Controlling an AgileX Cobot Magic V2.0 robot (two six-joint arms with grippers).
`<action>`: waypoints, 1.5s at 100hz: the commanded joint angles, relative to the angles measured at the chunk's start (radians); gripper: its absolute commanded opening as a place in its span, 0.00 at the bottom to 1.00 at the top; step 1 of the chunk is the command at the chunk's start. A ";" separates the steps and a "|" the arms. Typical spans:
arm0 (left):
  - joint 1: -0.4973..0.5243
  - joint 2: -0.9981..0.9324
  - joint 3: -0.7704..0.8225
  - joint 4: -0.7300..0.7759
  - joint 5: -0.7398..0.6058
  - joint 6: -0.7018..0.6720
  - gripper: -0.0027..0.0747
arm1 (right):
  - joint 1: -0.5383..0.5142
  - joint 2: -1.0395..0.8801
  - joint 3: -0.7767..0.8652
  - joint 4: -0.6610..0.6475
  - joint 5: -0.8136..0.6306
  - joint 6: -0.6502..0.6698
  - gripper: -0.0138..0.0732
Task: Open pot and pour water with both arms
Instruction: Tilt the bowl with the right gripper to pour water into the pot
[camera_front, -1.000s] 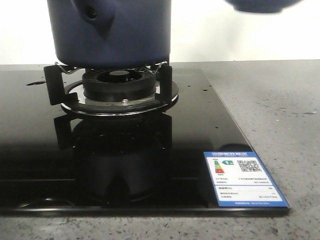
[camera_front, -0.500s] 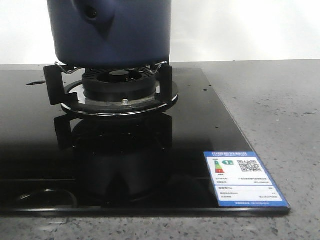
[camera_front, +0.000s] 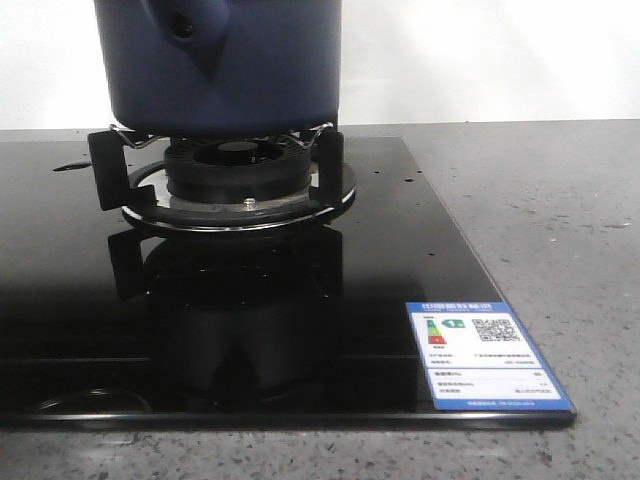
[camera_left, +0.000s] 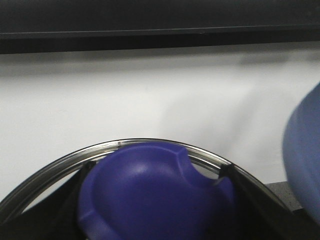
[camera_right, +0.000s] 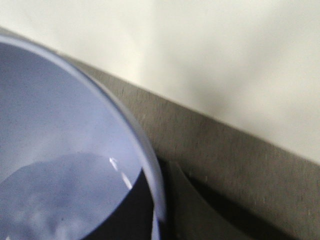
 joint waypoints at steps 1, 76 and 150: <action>0.001 -0.022 -0.036 -0.007 -0.114 -0.002 0.47 | 0.016 -0.081 0.037 0.031 -0.226 -0.049 0.09; 0.001 -0.022 -0.036 -0.007 -0.116 -0.002 0.47 | 0.158 -0.235 0.658 -0.015 -1.328 -0.155 0.09; 0.001 -0.022 -0.036 -0.007 -0.118 -0.002 0.47 | 0.167 -0.235 0.673 -0.117 -1.772 -0.155 0.09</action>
